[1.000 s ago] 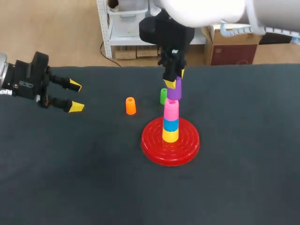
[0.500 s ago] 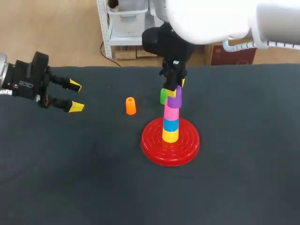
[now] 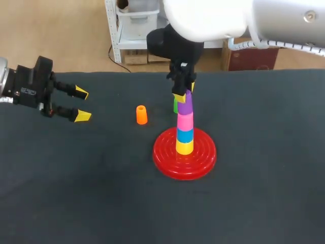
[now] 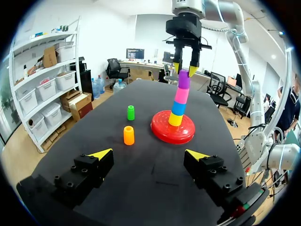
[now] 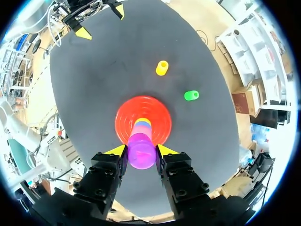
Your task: Pick up and stack the cylinders on the red base in this order: pink,purple,orange,green
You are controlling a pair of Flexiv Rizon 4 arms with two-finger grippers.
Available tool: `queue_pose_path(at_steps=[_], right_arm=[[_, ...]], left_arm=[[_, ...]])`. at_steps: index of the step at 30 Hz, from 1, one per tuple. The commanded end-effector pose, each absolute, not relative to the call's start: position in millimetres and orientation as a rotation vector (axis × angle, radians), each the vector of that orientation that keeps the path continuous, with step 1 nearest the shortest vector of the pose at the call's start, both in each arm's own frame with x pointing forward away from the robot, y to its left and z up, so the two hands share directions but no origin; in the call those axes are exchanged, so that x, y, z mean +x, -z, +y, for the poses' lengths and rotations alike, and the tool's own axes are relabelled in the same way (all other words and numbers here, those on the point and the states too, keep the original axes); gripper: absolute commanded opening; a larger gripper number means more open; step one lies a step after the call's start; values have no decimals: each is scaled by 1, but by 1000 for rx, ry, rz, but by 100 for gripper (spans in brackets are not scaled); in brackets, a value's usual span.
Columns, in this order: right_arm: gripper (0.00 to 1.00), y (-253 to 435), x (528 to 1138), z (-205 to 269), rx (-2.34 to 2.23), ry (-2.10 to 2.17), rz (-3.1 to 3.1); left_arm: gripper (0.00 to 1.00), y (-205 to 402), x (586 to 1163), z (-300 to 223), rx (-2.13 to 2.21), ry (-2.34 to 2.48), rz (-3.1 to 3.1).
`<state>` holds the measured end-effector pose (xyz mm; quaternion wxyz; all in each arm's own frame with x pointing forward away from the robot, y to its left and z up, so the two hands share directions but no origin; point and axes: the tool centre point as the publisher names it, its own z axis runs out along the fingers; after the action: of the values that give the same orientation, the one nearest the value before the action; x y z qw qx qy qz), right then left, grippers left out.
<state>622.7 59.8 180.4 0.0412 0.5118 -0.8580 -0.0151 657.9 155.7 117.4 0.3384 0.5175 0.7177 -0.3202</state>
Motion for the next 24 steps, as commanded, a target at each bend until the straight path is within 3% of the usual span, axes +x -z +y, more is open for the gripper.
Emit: queue_pose_path(at_steps=[1,24], right_arm=[[0,-176,622,61,1555,38,-2625],[0,-170,604,50,1295,4,-2973]], left_arm=[[100,-116,657,156,1346,833,1865],[100,-116,657,156,1346,833,1865]])
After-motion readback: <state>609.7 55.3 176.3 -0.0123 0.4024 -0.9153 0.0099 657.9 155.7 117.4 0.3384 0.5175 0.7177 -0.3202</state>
